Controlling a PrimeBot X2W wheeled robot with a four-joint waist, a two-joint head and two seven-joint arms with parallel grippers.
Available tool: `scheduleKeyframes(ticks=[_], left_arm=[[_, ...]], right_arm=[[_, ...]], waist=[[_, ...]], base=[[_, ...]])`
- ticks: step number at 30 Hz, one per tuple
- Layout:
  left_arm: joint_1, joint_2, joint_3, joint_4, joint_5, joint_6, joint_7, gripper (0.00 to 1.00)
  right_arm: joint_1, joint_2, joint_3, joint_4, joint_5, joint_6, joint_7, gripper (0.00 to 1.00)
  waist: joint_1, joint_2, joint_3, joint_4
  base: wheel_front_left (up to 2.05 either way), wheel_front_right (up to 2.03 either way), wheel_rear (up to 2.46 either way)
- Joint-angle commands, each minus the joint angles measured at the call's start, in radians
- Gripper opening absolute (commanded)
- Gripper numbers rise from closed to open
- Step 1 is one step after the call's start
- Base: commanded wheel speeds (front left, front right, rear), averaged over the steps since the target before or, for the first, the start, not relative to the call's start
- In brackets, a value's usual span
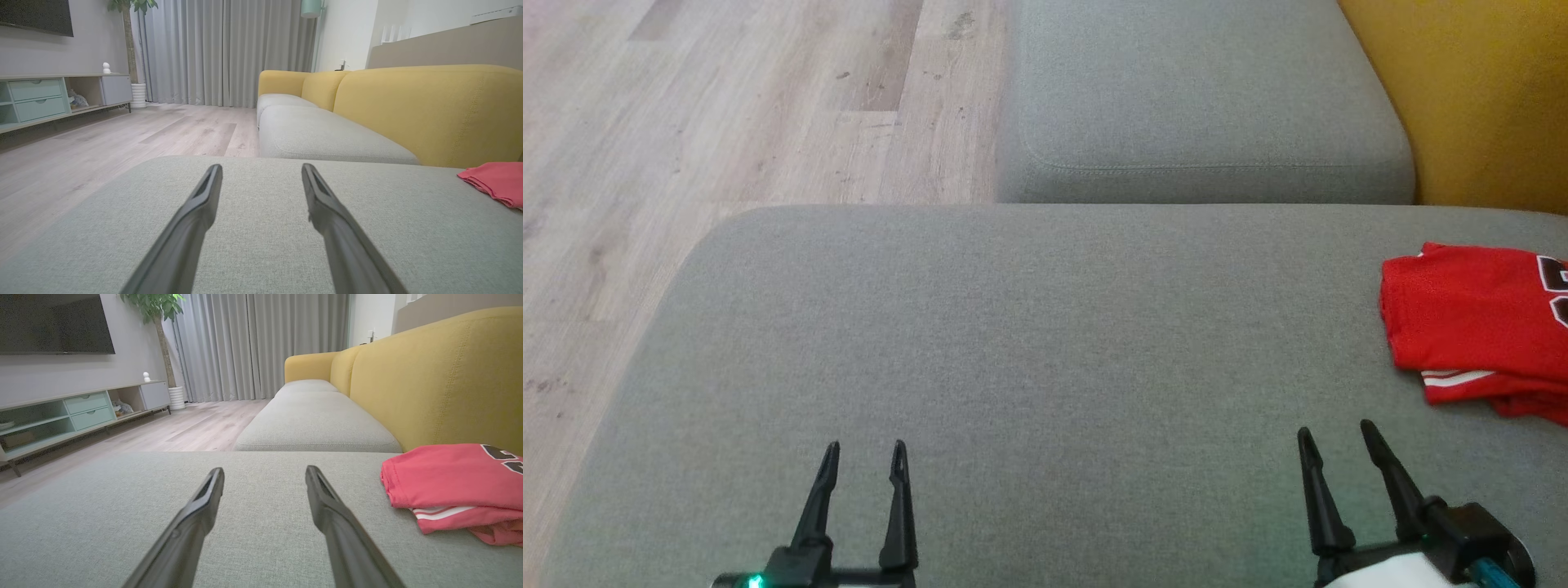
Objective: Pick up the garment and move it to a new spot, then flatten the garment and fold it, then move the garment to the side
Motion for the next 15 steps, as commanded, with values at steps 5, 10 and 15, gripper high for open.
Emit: scheduleKeyframes(ticks=[5, 10, 15], left_arm=[[-0.035, -0.003, 0.041, -0.036, 0.018, -0.008, -0.008, 1.00], [0.003, 0.000, 0.000, 0.013, 0.015, -0.009, 0.002, 0.00], [-0.003, 0.002, 0.009, 0.009, -0.039, -0.015, 0.011, 0.00]], right_arm=[[-0.038, 0.003, -0.002, -0.044, -0.011, -0.001, -0.011, 1.00], [0.000, 0.009, -0.017, 0.010, 0.003, 0.000, 0.002, 0.00], [-0.008, 0.008, -0.020, 0.009, 0.058, 0.000, 0.012, 0.00]], waist=[[0.0002, 0.0000, -0.001, -0.008], [0.0002, 0.0000, 0.000, -0.012], [0.0002, 0.0000, 0.005, -0.014]], base=[[0.00, 0.00, 0.00], [0.00, 0.00, 0.00], [0.00, 0.00, 0.00]])
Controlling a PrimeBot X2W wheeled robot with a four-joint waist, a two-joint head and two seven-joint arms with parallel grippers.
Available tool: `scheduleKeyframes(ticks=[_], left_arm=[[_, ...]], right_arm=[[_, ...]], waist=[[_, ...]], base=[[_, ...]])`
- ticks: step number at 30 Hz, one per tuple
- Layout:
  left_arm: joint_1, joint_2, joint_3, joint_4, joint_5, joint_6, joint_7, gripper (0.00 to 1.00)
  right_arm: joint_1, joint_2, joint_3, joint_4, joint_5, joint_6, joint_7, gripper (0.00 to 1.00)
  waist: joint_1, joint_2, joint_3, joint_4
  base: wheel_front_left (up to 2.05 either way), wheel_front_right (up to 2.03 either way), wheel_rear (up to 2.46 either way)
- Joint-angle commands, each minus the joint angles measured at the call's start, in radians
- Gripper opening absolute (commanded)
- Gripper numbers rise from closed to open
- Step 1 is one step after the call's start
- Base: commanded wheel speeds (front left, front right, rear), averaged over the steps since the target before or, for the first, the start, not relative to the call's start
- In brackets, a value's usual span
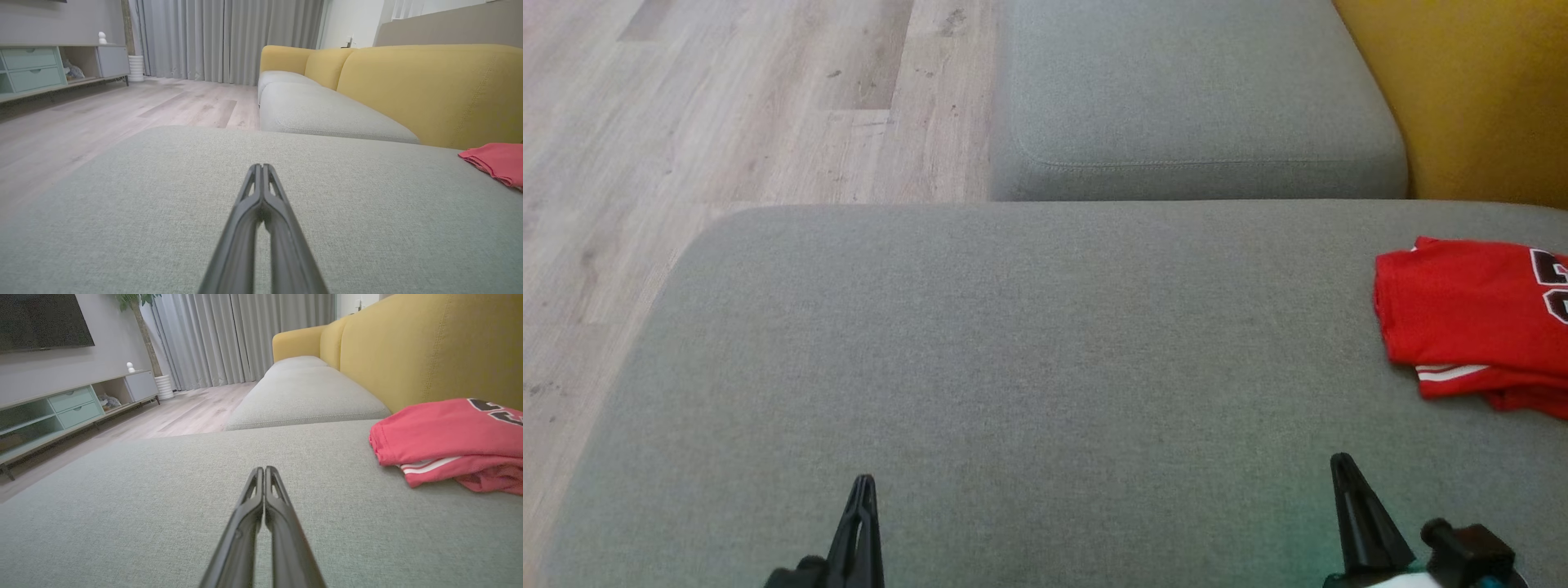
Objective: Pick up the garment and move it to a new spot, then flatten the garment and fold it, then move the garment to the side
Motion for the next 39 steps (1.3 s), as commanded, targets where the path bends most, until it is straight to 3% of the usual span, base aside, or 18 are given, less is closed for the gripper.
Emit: scheduleKeyframes(ticks=[1, 39], left_arm=[[-0.042, 0.003, 0.011, -0.034, -0.024, -0.008, 0.006, 0.00], [-0.120, 0.022, 0.098, -0.008, -0.488, -0.088, 0.097, 0.00]], right_arm=[[-0.042, -0.003, -0.005, -0.031, 0.027, 0.000, 0.007, 0.00], [-0.132, -0.017, -0.040, -0.009, 0.501, 0.000, 0.105, 0.00]], waist=[[0.0000, 0.0000, 0.001, -0.001], [0.0000, 0.0000, 0.043, -0.024]], base=[[0.00, 0.00, 0.00], [0.00, 0.00, 0.00]])
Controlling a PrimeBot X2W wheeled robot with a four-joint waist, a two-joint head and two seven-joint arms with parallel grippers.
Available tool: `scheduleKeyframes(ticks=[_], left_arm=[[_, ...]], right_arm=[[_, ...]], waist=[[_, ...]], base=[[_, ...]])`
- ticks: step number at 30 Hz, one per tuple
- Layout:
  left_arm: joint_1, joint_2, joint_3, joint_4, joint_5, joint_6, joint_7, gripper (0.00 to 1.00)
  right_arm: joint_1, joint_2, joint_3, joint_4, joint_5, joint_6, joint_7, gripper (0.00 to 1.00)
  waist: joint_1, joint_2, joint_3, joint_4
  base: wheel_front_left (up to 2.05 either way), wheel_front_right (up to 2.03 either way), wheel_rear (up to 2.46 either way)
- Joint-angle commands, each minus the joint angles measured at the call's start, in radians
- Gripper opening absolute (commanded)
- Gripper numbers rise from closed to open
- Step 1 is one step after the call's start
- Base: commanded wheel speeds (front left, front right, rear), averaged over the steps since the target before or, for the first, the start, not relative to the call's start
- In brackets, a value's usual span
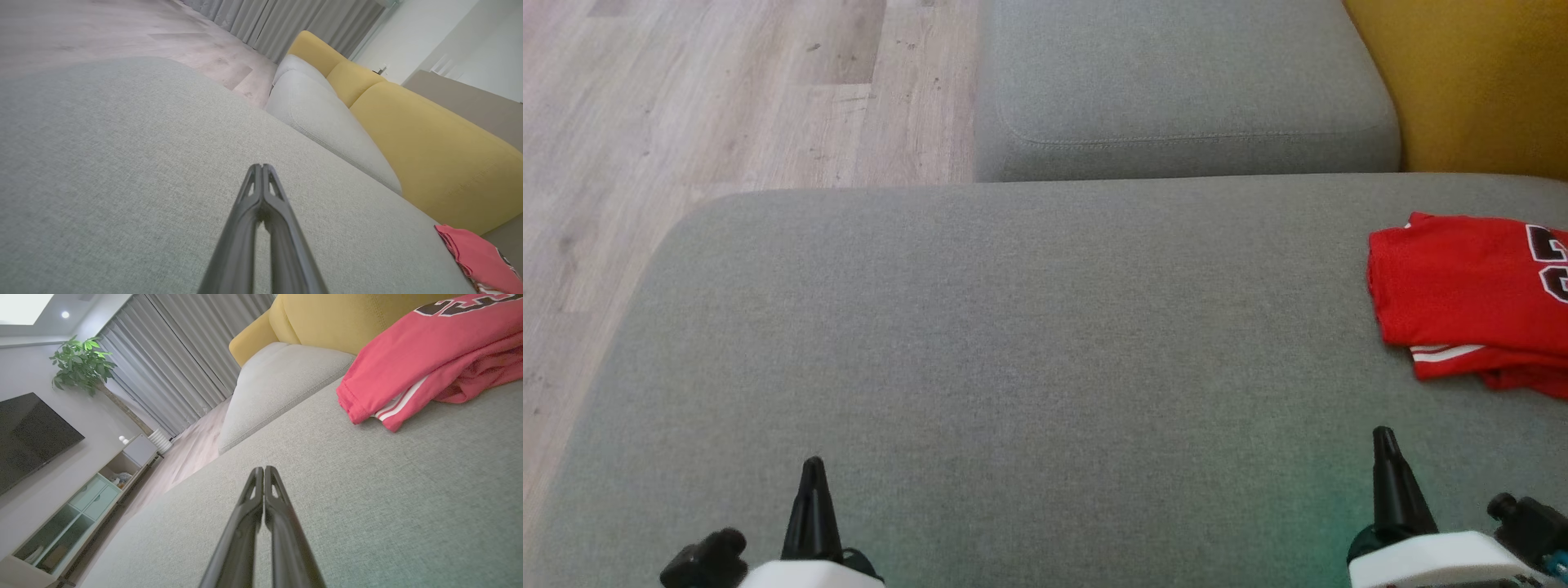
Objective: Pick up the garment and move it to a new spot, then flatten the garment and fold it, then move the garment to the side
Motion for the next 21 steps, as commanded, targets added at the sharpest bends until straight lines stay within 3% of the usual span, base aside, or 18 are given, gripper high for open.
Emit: scheduleKeyframes(ticks=[1, 21], left_arm=[[-0.058, 0.014, 0.032, -0.029, -0.035, -0.011, 0.004, 0.00], [-0.095, 0.017, 0.086, -0.022, -0.272, -0.051, 0.058, 0.00]], right_arm=[[-0.069, -0.016, -0.003, -0.028, 0.040, 0.000, 0.009, 0.00], [-0.116, -0.020, -0.027, -0.018, 0.284, 0.000, 0.064, 0.00]], waist=[[-0.0001, 0.0000, 0.002, -0.001], [-0.0001, 0.0000, 0.024, -0.014]], base=[[0.00, 0.00, 0.00], [0.00, 0.00, 0.00]])
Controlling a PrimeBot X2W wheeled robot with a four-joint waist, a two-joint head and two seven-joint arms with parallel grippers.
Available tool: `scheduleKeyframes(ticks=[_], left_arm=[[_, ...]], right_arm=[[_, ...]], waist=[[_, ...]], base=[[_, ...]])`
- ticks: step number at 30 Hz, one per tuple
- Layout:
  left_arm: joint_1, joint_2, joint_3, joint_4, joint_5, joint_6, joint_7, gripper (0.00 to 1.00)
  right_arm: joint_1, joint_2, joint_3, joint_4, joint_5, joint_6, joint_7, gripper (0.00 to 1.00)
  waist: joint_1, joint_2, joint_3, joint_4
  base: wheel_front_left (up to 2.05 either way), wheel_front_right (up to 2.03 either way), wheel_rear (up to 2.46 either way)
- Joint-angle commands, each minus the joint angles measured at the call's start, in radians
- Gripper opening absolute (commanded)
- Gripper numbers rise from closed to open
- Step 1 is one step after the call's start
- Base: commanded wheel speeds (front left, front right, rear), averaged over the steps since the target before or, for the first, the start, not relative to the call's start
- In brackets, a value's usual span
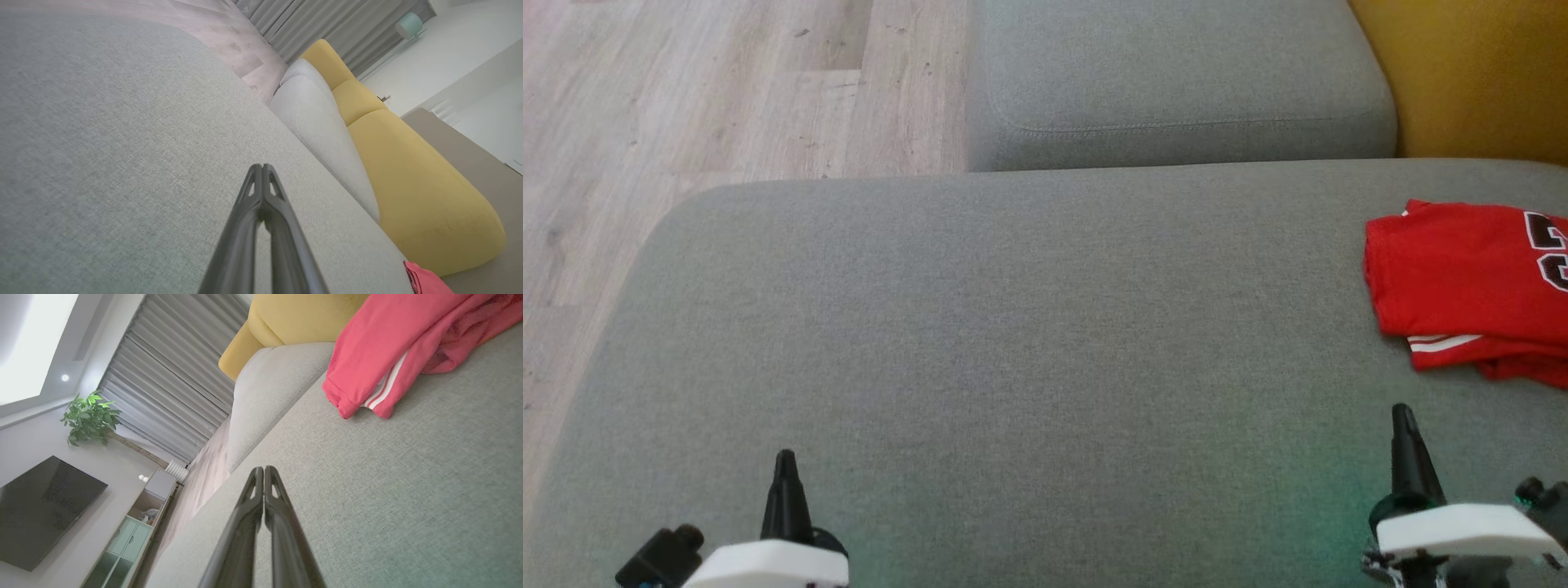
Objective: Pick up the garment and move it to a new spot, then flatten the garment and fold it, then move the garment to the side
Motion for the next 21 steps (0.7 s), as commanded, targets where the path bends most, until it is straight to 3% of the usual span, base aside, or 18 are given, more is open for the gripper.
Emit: scheduleKeyframes(ticks=[1, 21], left_arm=[[-0.062, 0.012, 0.028, -0.030, -0.025, -0.010, 0.006, 0.00], [-0.101, 0.013, 0.086, -0.021, -0.259, -0.051, 0.063, 0.00]], right_arm=[[-0.062, -0.019, 0.004, -0.029, 0.028, 0.000, 0.005, 0.00], [-0.108, -0.020, -0.022, -0.019, 0.270, -0.001, 0.063, 0.00]], waist=[[0.0001, 0.0000, 0.001, -0.001], [0.0001, 0.0000, 0.023, -0.013]], base=[[0.00, 0.00, 0.00], [0.00, 0.00, 0.00]])
